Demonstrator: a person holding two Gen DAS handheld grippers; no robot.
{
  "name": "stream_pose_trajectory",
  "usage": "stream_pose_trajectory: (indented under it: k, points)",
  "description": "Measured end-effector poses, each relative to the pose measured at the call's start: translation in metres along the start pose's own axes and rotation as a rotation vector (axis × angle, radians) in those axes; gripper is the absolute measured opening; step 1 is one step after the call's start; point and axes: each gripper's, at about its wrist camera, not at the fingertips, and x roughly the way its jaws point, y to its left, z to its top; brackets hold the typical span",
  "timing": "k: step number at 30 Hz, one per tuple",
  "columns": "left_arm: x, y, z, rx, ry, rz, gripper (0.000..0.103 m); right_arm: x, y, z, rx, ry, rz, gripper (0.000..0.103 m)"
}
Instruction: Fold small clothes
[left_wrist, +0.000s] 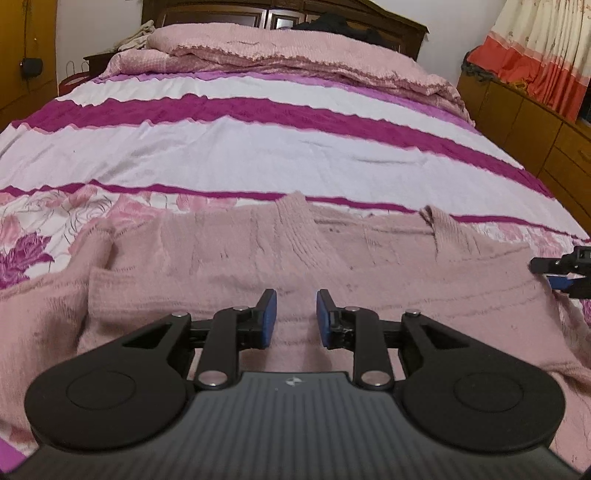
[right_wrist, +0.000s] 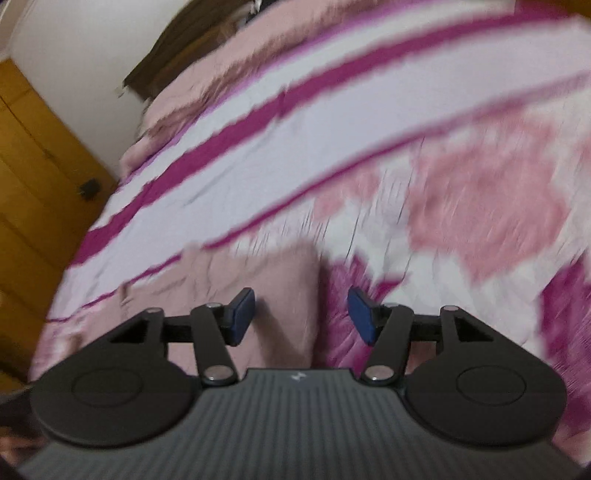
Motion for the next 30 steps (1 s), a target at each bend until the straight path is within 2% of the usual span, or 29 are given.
stream_pose_trajectory:
  k: [3,5,6,7,8,9,11,13,15,18,21,24,28,30]
  points:
    - [0.000,-0.003,-0.005,-0.001,0.018,0.006,0.030,0.010,0.007,-0.007,-0.039,-0.018,0.072,0.059]
    - [0.000,-0.005,-0.008,-0.006,0.027,0.007,0.030,0.013,0.010,-0.008,-0.027,-0.048,0.104,0.052]
    - [0.000,-0.006,-0.009,-0.005,0.028,0.008,0.030,0.012,0.013,-0.008,-0.027,-0.080,0.101,0.019]
    - [0.000,-0.006,-0.009,-0.002,0.027,0.009,0.030,0.009,0.017,-0.009,-0.040,-0.125,0.075,0.015]
    - [-0.001,-0.008,-0.010,0.003,0.026,0.009,0.031,0.002,0.023,-0.008,-0.077,-0.184,0.026,0.015]
    - [-0.002,-0.009,-0.011,0.010,0.024,0.007,0.031,0.000,0.029,-0.008,-0.115,-0.207,-0.018,0.015]
    - [0.000,-0.011,-0.012,0.023,0.026,0.006,0.031,0.006,0.037,-0.009,-0.175,-0.205,-0.102,0.015]
    - [0.005,-0.012,-0.013,0.032,0.033,0.008,0.032,0.019,0.038,-0.011,-0.200,-0.159,-0.174,0.015]
    - [0.010,-0.012,-0.017,0.048,0.030,0.005,0.033,0.031,0.035,-0.011,-0.172,-0.140,-0.187,0.016]
    - [0.011,-0.009,-0.017,0.051,0.028,0.001,0.033,0.025,0.032,-0.011,-0.115,-0.139,-0.178,0.020]
    - [-0.001,-0.003,-0.013,0.053,0.009,0.016,0.033,0.012,0.044,-0.011,-0.114,-0.147,-0.237,0.032]
    - [-0.017,0.011,-0.013,0.047,-0.030,0.077,0.034,-0.009,0.062,-0.019,-0.182,-0.175,-0.301,0.035]
    - [-0.024,0.042,-0.021,-0.030,-0.012,0.183,0.035,-0.038,0.085,-0.031,-0.285,-0.162,-0.291,0.035]
    - [-0.024,0.058,-0.026,-0.102,-0.003,0.166,0.035,-0.044,0.098,-0.042,-0.319,-0.123,-0.271,0.035]
